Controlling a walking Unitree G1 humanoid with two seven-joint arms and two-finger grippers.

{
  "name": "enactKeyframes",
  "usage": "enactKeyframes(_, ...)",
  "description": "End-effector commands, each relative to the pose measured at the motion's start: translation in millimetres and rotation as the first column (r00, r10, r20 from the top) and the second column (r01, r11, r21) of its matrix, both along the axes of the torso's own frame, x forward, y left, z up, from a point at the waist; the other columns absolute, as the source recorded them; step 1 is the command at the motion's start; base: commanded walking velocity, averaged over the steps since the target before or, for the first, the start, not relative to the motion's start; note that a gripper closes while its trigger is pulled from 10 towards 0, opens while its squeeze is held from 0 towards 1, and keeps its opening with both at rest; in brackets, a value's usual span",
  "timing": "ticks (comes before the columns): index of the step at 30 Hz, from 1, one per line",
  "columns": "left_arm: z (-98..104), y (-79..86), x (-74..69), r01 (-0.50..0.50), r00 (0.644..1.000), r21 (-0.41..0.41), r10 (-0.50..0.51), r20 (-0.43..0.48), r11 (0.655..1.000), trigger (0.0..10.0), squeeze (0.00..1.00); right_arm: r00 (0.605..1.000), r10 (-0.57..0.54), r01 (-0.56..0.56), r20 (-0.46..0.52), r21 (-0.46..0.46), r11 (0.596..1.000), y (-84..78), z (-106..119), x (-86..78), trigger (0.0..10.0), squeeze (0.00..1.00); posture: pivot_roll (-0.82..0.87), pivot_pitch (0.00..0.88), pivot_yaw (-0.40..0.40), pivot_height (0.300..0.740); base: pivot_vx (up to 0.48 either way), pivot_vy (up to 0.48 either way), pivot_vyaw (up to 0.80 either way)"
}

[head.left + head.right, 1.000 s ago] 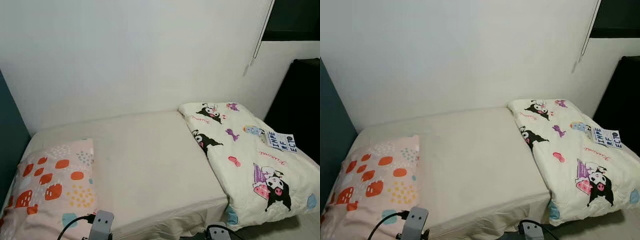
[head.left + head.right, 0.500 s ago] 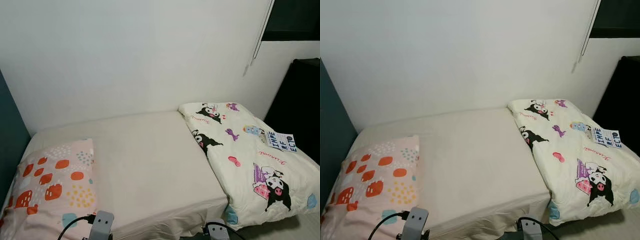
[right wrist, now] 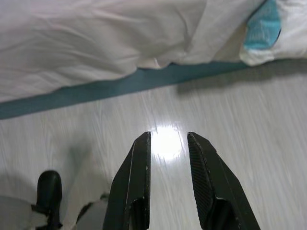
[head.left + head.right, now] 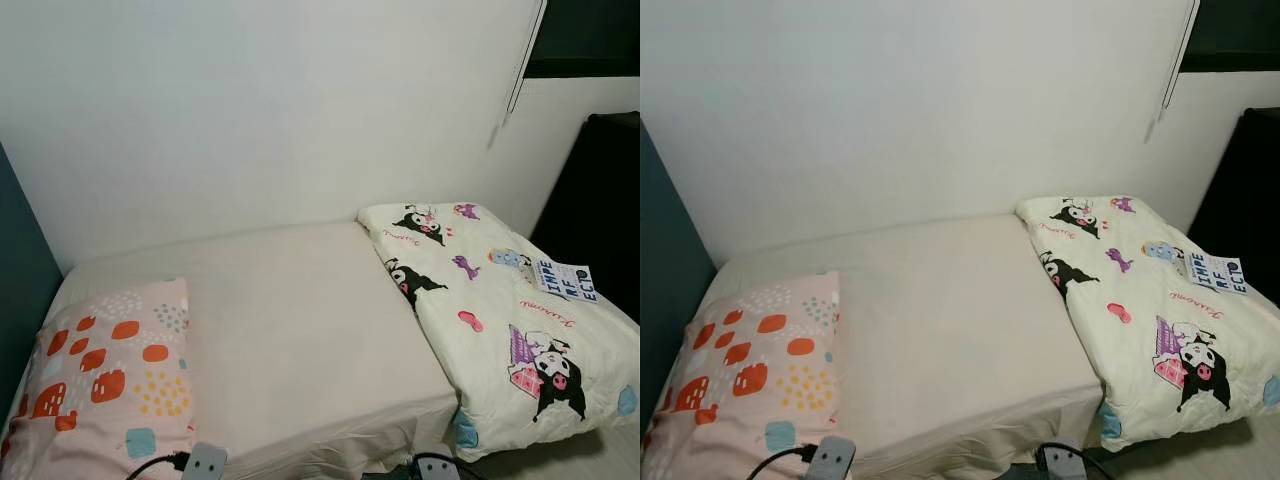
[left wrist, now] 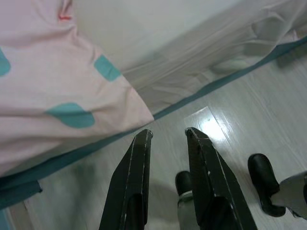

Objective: Clean up the room

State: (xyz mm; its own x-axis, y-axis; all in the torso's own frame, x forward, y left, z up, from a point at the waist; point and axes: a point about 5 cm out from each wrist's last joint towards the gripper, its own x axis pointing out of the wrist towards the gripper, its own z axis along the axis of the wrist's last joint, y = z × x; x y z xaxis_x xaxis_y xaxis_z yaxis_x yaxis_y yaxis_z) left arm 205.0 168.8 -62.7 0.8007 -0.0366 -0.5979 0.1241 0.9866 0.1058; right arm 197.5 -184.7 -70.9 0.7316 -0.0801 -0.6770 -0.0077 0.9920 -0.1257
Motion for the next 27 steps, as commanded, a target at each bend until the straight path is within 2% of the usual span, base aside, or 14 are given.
enactKeyframes(1, -3.1, -1.7, -3.9, 0.003, 1.0, -0.002, -0.003, -0.023, 1.0, 10.0, 0.0, 1.0, 0.011, -0.011, -0.019, -0.005, 1.0, 1.7, -2.3, -3.0, 10.0, 0.0, 0.02, 0.034, -0.037, 0.74, 0.0, 0.0, 0.0)
enactKeyframes(27, -1.7, -0.1, -2.9, 0.006, 1.0, 0.006, -0.006, -0.008, 1.0, 10.0, 0.0, 0.999, 0.012, -0.012, -0.042, -0.016, 1.0, -0.3, -5.0, -7.8, 10.0, 0.0, 0.02, 0.029, -0.03, 0.74, 0.0, 0.0, 0.0)
